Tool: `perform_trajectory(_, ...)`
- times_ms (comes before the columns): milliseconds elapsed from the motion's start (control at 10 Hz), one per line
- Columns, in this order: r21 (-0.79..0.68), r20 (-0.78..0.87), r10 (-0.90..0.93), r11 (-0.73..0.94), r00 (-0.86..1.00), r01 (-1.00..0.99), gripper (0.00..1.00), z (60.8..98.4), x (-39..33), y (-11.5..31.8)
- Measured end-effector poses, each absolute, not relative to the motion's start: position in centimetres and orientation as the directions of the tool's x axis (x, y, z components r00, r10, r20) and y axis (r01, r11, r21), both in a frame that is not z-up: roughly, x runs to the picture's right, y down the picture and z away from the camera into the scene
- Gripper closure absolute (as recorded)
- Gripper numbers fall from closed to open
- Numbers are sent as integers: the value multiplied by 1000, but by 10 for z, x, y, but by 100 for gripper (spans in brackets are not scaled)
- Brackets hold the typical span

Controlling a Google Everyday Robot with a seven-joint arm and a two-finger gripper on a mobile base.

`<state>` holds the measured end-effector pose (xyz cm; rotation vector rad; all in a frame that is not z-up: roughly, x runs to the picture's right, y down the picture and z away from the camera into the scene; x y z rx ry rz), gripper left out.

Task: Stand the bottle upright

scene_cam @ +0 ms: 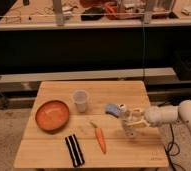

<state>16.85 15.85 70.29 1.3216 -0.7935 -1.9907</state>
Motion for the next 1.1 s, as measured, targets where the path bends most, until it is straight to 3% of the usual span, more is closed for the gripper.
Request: perform_trajectory(1100, 741, -610, -724, -665, -322, 93, 100, 706, 136, 157)
